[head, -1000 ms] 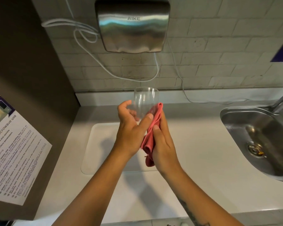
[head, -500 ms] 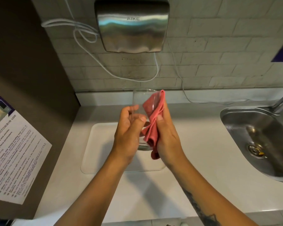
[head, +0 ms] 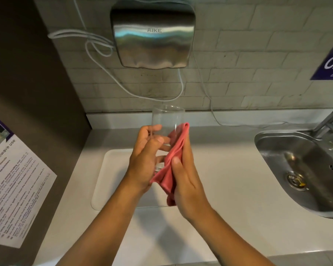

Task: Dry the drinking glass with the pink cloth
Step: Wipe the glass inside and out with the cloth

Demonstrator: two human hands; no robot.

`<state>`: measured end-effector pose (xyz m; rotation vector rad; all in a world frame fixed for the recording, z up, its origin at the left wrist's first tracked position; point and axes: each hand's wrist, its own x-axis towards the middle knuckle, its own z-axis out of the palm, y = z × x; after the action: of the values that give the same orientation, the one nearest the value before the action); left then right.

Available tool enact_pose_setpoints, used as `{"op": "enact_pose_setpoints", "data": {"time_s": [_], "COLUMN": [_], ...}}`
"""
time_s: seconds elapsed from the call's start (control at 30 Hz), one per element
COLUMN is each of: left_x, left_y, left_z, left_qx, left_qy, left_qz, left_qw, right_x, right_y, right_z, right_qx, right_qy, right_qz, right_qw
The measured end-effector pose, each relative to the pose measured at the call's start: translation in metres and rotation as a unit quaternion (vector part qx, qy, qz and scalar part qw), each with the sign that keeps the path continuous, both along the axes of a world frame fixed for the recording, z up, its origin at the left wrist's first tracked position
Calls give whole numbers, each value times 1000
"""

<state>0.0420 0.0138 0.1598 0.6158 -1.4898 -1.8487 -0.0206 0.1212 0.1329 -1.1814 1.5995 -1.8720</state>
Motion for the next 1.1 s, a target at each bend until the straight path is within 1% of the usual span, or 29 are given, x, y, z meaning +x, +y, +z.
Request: {"op": "enact_pose_setpoints", "data": {"time_s": [0.07, 0.17, 0.23, 0.37, 0.5, 0.57, 0.63, 0.7, 0.8, 0.93, 1.03, 1.1], "left_x": [2, 2, 2, 1, 3, 4, 4, 3, 3, 1, -3, -3], "left_y": [3, 11, 10, -2, 3, 6, 2, -5, -7, 2, 6, 10], "left_z": [-1, -7, -6, 3, -2, -4, -2, 0, -1, -8, -9, -12], "left_qx": [-2, 15, 21, -2, 14, 29, 20, 9, -20, -41, -139, -196], "left_qy": [-6, 2, 14, 8, -10, 1, 11, 12, -8, -48, -123, -136], "left_qz": [-10, -28, -23, 2, -33, -50, -39, -21, -20, -30, 44, 92], "left_qw": [1000, 999, 999, 1000, 999, 998, 999, 1000, 1000, 998, 982, 967], "right_x": [-5, -27, -28, 2, -14, -25, -17, 0, 7, -18, -23, -22], "right_y": [-1, -9, -11, -4, -10, -14, -13, -7, -5, -17, -20, -19], "right_z": [2, 18, 22, 4, 8, 18, 21, 11, -2, 10, 12, 9], "right_qx": [-5, -5, -25, -10, -9, -13, -15, -1, -7, -23, 4, 13], "right_qy": [2, -36, -58, -19, -45, -58, -49, -38, -32, -57, -41, -38], "right_qz": [5, -15, -3, 10, -21, -35, -37, -26, -21, -52, -73, -83], "right_qw": [1000, 999, 998, 1000, 999, 998, 998, 999, 999, 997, 997, 996]}}
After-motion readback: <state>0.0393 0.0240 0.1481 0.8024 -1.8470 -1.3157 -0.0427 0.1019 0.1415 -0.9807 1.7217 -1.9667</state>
